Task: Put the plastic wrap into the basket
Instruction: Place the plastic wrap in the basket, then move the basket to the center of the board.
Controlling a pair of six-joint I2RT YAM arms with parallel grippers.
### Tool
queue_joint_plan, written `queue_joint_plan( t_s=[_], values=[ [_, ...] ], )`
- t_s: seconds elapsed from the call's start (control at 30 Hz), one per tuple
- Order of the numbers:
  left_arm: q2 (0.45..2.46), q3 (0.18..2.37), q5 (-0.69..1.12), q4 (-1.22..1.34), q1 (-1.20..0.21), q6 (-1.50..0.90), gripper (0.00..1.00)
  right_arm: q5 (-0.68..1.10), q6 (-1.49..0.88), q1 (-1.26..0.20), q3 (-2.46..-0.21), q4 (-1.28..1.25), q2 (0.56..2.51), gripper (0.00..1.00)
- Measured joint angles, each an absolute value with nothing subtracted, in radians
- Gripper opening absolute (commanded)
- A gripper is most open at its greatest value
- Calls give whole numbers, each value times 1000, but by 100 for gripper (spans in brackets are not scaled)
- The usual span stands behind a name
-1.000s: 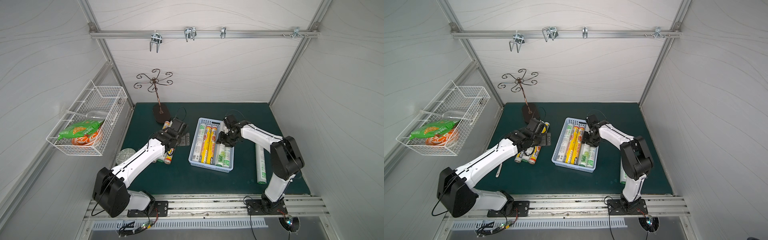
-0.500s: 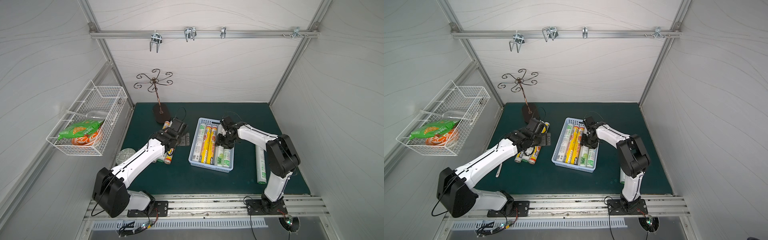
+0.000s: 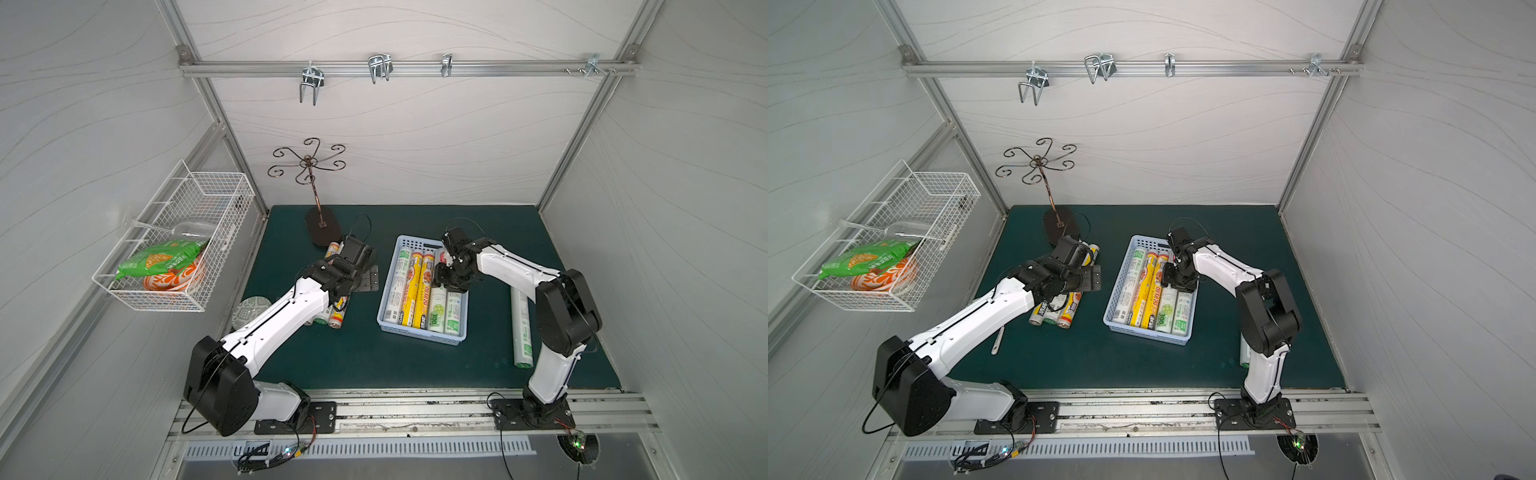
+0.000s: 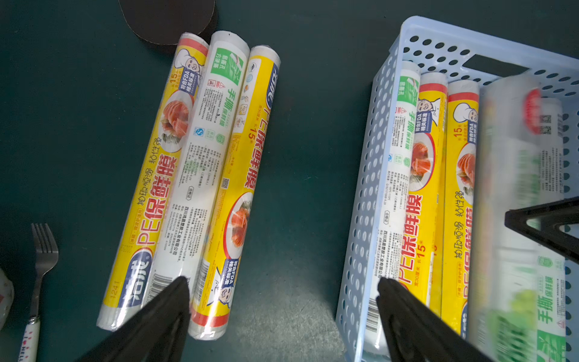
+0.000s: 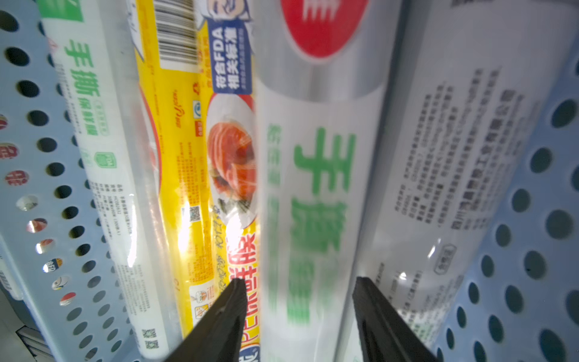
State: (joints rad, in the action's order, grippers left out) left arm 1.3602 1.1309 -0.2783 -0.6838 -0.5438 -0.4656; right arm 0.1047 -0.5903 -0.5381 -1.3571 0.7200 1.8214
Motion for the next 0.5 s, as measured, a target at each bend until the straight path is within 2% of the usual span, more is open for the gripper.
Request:
queue_joint_plan(
  t_s=[0.5],
  values=[
    [1360,1131,-274,-684,-544,-465,96,112,-539,-527,-1373,772,1726,60]
  ],
)
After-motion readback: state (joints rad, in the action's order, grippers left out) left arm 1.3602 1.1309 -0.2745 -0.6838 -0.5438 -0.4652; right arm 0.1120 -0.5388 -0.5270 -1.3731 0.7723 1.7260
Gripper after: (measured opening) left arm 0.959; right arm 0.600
